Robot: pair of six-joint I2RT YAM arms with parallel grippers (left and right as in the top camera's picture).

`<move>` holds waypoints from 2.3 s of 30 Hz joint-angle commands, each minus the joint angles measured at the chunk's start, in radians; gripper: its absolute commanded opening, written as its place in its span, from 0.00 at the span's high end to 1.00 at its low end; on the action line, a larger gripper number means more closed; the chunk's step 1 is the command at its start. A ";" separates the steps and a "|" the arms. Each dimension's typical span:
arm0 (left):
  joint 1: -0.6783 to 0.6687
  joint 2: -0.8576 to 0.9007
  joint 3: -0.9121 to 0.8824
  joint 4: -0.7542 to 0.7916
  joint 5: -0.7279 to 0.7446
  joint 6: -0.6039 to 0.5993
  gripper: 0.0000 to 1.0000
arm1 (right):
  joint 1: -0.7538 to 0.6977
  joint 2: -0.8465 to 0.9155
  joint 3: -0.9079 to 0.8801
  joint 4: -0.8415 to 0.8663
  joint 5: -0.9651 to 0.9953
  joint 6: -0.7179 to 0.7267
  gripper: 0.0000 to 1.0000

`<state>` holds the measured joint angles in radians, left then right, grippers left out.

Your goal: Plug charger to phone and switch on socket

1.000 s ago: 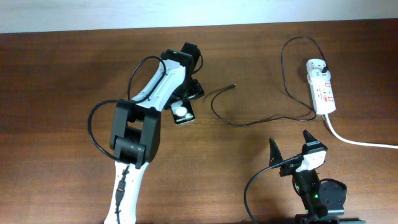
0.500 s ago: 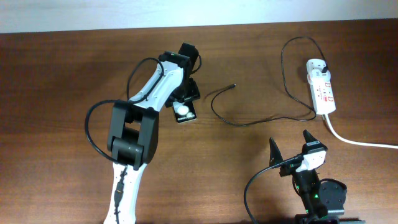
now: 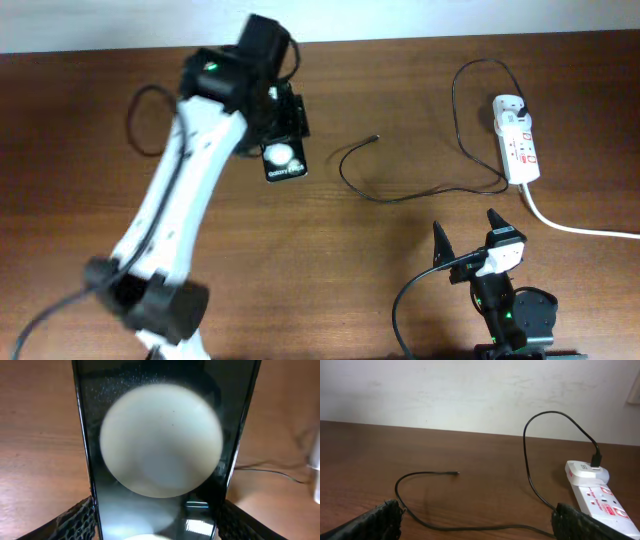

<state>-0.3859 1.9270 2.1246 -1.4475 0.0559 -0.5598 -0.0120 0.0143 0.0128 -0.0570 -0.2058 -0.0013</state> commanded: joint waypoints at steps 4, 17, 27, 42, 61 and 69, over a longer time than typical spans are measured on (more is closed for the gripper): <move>0.005 -0.325 0.023 -0.113 -0.010 0.016 0.41 | 0.005 -0.008 -0.007 -0.003 0.008 -0.002 0.01; 0.005 -0.488 -0.419 0.104 0.114 -0.084 0.47 | 0.005 -0.008 -0.007 -0.003 0.008 -0.002 0.01; 0.017 -0.487 -0.769 0.556 0.833 -0.084 0.49 | 0.005 -0.008 -0.007 -0.003 0.008 -0.002 0.01; 0.306 -0.306 -0.769 0.617 1.194 -0.076 0.53 | 0.006 -0.008 -0.007 0.001 -0.079 0.279 0.01; 0.306 -0.246 -0.769 0.617 1.238 -0.169 0.53 | 0.006 0.261 0.351 -0.249 -0.504 0.657 0.03; 0.306 -0.246 -0.769 0.618 1.239 -0.169 0.53 | 0.298 0.662 0.862 -0.523 -0.076 0.401 0.09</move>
<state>-0.0853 1.6794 1.3518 -0.8326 1.2499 -0.7273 0.1474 0.6540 0.8326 -0.5800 -0.4919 0.4255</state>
